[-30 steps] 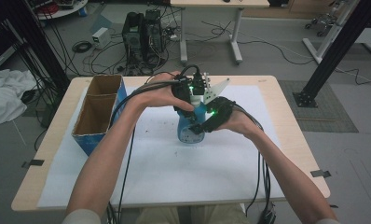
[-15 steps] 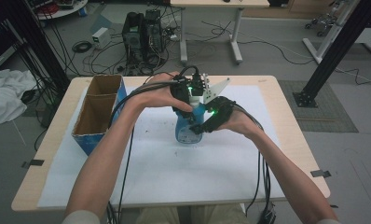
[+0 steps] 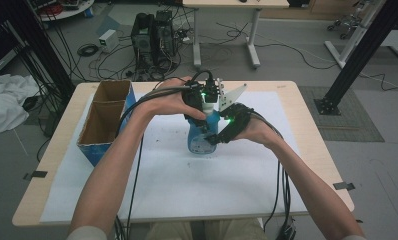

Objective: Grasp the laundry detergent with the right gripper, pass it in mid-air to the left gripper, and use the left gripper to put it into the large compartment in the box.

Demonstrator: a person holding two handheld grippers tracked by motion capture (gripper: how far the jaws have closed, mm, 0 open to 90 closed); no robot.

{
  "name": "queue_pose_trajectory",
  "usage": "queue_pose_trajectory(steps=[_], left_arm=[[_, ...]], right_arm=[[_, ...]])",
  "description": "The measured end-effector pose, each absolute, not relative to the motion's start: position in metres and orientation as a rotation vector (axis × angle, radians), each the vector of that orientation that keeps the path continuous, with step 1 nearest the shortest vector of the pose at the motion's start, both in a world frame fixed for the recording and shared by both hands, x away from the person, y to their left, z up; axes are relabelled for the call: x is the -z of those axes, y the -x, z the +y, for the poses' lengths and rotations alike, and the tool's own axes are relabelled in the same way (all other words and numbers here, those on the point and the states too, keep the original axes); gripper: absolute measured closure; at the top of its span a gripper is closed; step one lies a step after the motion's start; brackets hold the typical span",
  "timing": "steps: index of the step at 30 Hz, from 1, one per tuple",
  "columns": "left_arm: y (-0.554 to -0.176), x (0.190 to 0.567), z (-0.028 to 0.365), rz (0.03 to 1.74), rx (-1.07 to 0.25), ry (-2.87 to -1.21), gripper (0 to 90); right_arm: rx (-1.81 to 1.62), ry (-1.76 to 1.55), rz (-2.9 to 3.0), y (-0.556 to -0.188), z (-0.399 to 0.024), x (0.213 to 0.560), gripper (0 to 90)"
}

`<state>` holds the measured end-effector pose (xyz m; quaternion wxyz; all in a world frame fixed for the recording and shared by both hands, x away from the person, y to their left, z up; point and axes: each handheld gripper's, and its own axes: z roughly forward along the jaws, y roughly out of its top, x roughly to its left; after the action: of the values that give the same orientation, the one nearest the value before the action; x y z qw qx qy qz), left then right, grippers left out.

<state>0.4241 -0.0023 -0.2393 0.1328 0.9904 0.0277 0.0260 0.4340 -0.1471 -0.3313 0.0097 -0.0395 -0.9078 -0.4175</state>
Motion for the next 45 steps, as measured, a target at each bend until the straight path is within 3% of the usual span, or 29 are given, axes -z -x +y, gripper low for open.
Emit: queue_pose_trajectory(steps=[18,19,32,39,41,42,45], left_arm=[[-0.422,0.237,0.002,0.091,-0.069,-2.878,37.7],[-0.422,0.234,0.005,0.105,-0.080,-2.872,37.7],[-0.423,0.237,0.002,0.089,-0.071,-2.878,37.7],[-0.419,0.222,0.018,0.180,-0.107,-2.863,37.7],[-0.419,0.219,0.022,0.202,-0.115,-2.864,37.7],[-0.419,0.215,0.027,0.222,-0.121,-2.866,37.7],[-0.418,0.211,0.032,0.256,-0.120,-2.863,37.7]], right_arm=[[1.288,0.145,-2.842,-0.432,-0.149,0.329,21.6],[1.284,0.146,-2.859,-0.431,-0.149,0.328,12.9],[1.285,0.195,-2.890,-0.431,-0.158,0.324,12.8],[1.287,0.190,-2.888,-0.431,-0.156,0.325,12.8],[1.120,0.211,-3.059,-0.433,-0.165,0.314,12.8],[1.223,0.217,-2.957,-0.432,-0.163,0.321,12.8],[1.054,0.214,-3.100,-0.438,-0.169,0.303,12.8]])
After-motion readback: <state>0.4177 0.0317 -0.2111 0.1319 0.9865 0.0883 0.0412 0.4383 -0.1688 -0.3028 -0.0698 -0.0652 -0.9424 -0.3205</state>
